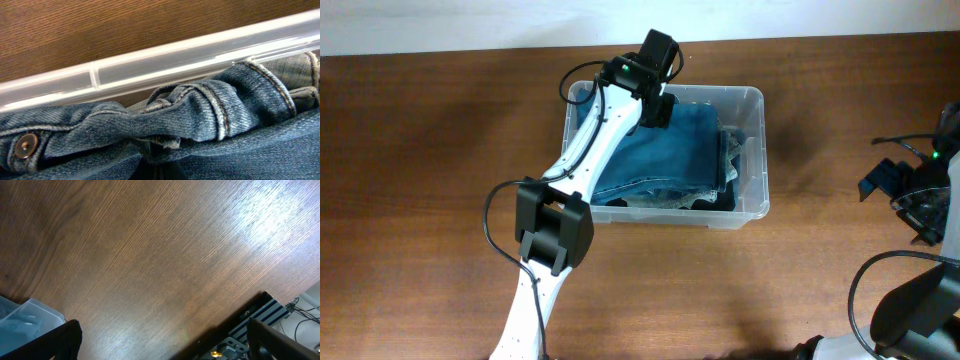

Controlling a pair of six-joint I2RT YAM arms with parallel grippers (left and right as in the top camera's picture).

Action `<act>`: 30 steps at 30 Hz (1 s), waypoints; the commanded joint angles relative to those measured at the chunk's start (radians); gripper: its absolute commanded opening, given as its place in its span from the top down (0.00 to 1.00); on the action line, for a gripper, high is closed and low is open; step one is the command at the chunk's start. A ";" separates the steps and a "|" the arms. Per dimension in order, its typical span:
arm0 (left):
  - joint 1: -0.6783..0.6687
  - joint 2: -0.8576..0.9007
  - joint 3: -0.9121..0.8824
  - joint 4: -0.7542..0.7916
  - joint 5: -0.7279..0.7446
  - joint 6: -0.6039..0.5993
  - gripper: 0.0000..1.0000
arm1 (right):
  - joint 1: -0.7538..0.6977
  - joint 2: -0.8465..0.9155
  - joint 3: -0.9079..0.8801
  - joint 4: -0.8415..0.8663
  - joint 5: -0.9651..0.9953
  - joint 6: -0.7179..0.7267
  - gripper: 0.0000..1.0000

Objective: Pack container
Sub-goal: 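Press the denim's center down into the bin with the left gripper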

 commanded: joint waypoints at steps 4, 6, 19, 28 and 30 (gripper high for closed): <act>0.029 -0.071 0.066 -0.050 -0.023 -0.005 0.99 | -0.003 -0.005 -0.002 0.000 0.001 0.009 0.01; 0.035 -0.108 0.066 -0.112 -0.023 -0.005 0.99 | -0.003 -0.005 -0.002 0.000 0.001 0.009 0.02; -0.043 -0.197 0.024 -0.424 0.244 -0.006 0.99 | -0.003 -0.005 -0.002 0.000 0.001 0.009 0.02; -0.181 -0.140 -0.182 -0.359 0.244 -0.040 0.99 | -0.003 -0.005 -0.002 0.000 0.001 0.009 0.02; -0.197 -0.140 -0.208 -0.347 0.244 -0.039 0.99 | -0.003 -0.005 -0.002 0.000 0.001 0.009 0.02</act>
